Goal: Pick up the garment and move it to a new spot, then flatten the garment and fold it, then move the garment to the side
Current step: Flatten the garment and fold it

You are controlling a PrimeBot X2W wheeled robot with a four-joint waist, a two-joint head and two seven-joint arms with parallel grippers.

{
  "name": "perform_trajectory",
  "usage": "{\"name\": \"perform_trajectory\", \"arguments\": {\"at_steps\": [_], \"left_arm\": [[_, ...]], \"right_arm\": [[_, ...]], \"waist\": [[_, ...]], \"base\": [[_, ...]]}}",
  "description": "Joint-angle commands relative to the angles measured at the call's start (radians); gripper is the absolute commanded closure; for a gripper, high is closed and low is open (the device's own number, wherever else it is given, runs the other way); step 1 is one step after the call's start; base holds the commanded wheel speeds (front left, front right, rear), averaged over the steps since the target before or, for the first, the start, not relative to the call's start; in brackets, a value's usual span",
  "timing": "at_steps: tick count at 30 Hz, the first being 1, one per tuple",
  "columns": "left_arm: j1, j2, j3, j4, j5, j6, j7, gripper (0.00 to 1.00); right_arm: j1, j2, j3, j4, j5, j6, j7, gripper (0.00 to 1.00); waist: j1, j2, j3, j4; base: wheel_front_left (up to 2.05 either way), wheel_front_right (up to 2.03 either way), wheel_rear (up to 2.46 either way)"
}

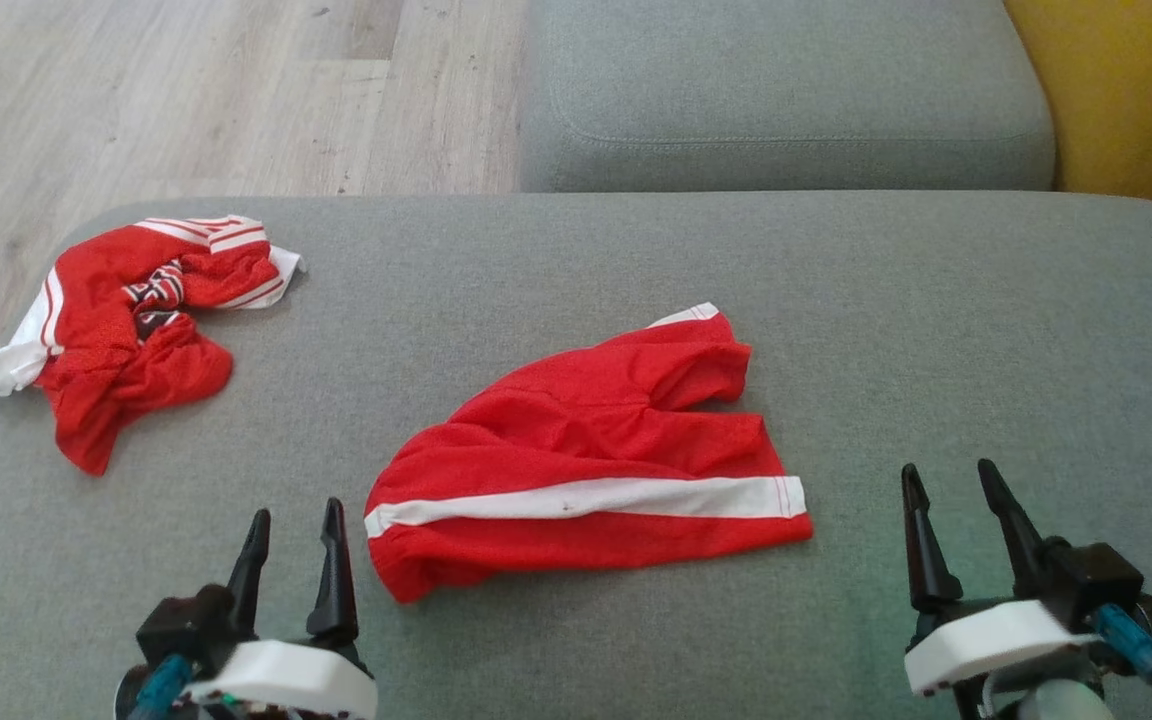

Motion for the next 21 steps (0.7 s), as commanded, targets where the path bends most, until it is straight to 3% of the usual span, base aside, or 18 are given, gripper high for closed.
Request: {"name": "perform_trajectory", "arguments": {"at_steps": [1, 9, 21], "left_arm": [[-0.042, 0.003, 0.045, -0.024, 0.015, -0.007, -0.012, 0.0], [-0.044, -0.02, 0.053, -0.02, 0.043, -0.025, -0.013, 0.0], [-0.051, -0.052, 0.049, -0.011, 0.072, -0.048, -0.013, 0.0]], "right_arm": [[-0.037, -0.006, 0.029, -0.025, 0.003, 0.008, -0.014, 0.0], [-0.07, -0.006, 0.038, -0.005, -0.009, 0.008, 0.033, 0.0], [-0.197, -0.006, 0.108, 0.107, -0.031, 0.008, 0.386, 0.0]], "waist": [[0.0, 0.0, 0.001, 0.0], [0.0, 0.0, 0.01, 0.003], [0.0, 0.0, 0.038, 0.056]], "base": [[0.0, 0.0, 0.0], [0.0, 0.0, 0.0], [0.0, 0.0, 0.0]]}}
